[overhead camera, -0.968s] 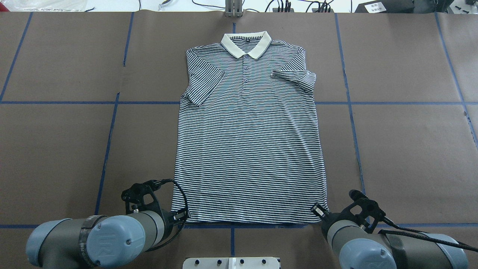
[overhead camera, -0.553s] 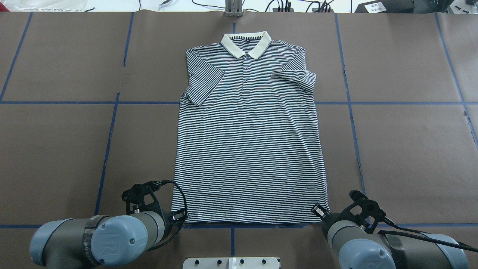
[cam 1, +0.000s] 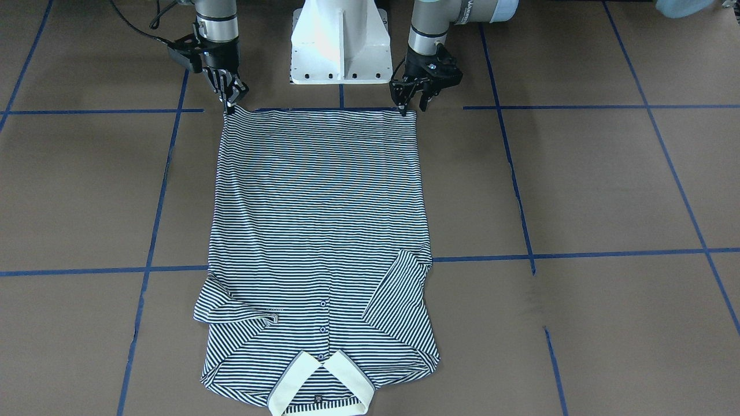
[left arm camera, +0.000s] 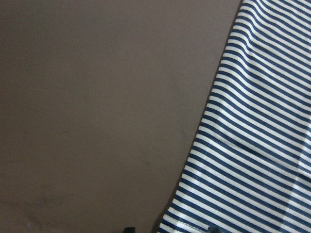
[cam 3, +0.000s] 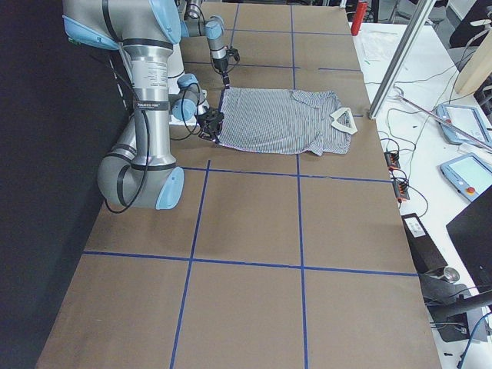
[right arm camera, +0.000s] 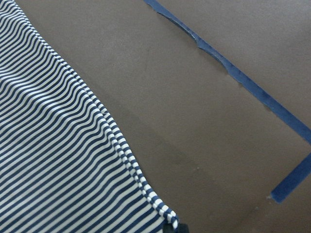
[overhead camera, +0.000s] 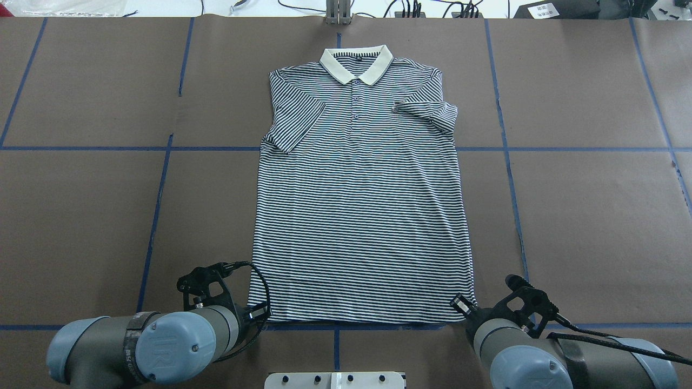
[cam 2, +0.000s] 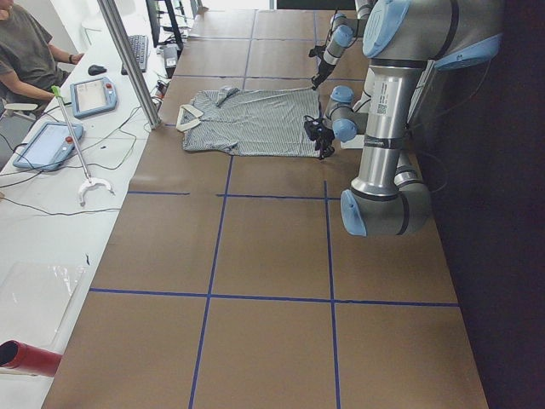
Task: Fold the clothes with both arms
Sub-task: 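Grasp both hem corners with the left and right grippers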
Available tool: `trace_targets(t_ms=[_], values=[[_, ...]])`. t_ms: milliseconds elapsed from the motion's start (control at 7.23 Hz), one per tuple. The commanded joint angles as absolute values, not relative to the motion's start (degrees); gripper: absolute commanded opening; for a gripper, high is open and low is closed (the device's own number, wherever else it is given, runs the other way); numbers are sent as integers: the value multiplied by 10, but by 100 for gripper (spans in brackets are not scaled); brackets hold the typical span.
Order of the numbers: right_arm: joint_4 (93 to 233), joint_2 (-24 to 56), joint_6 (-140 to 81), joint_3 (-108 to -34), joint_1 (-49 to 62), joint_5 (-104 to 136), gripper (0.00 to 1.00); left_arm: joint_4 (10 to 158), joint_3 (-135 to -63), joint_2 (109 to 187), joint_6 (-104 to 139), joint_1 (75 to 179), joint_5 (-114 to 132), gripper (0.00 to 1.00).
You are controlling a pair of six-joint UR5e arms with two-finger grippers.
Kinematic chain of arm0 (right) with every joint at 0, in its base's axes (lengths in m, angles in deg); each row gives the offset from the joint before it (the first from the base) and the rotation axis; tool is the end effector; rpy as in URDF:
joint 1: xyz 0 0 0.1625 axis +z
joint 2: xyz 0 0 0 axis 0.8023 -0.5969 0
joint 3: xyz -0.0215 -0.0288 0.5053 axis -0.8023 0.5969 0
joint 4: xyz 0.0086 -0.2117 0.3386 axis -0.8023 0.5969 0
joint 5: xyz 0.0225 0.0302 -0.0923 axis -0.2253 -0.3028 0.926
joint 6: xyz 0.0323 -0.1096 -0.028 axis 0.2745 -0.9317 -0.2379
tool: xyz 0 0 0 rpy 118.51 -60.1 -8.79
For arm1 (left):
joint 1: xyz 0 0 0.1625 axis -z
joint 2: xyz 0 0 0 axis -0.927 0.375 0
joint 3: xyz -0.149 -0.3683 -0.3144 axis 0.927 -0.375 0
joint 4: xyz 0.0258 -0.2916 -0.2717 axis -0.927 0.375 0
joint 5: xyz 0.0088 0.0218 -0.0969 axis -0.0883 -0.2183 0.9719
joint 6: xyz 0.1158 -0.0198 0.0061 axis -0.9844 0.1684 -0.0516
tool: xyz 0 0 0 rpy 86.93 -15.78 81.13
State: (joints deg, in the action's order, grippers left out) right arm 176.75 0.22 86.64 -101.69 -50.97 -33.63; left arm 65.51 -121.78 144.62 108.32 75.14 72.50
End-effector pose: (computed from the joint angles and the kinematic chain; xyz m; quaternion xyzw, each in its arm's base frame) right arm -0.4752 -0.1881 0.4654 0.0260 -0.3460 0.4004 0.8481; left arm 0.5609 -0.2148 0.4094 0.0076 0.4104 -0.1986 0.8900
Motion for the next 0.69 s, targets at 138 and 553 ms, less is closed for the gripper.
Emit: trace_targets(t_ms=[138,553], values=[[1768,1,866,-1017,-510,-336,0,655,-1211,1449,1083,750,726,52],[1768,1,866,-1016,-510,-337,0,655,-1213,1451,1083,749,728,0]])
